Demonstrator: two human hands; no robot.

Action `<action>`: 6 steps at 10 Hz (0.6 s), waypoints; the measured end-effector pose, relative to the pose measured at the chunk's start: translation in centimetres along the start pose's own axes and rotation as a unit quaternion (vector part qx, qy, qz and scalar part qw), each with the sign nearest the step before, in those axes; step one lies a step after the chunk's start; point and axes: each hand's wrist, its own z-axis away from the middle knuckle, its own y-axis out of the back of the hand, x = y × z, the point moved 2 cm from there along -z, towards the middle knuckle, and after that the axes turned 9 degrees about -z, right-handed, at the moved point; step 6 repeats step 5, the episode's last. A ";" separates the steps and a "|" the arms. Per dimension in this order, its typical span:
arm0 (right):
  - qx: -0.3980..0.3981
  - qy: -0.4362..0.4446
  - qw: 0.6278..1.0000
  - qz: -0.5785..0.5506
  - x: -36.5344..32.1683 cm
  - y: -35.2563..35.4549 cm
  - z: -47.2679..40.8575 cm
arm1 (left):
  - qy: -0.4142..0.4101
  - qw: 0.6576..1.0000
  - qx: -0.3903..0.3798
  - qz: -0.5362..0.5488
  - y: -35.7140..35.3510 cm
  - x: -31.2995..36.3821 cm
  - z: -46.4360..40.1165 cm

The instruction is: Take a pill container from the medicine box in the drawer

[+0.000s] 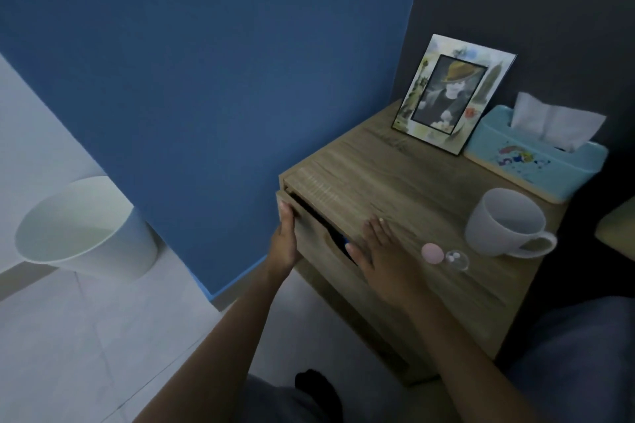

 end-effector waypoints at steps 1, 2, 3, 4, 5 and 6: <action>-0.001 0.000 1.000 0.010 0.2 -0.2 -0.1 | 0.003 1.000 -0.019 0.007 -0.8 0.6 -1.3; 0.011 0.010 1.000 0.026 0.3 -0.4 -0.1 | -0.004 0.999 -0.045 -0.010 -1.2 0.7 -2.1; 0.015 0.010 1.000 0.023 0.4 -0.5 0.0 | -0.032 0.996 -0.078 -0.017 -1.1 0.5 -2.5; 0.016 0.007 1.000 0.014 0.2 -0.9 0.0 | 0.010 0.994 -0.083 -0.065 0.1 0.4 -1.9; 0.006 -0.002 1.000 0.016 0.4 -0.7 0.0 | 0.032 0.964 -0.078 -0.253 1.4 0.0 -1.1; 0.006 -0.002 1.000 0.016 0.4 -0.7 0.0 | 0.032 0.964 -0.078 -0.253 1.4 0.0 -1.1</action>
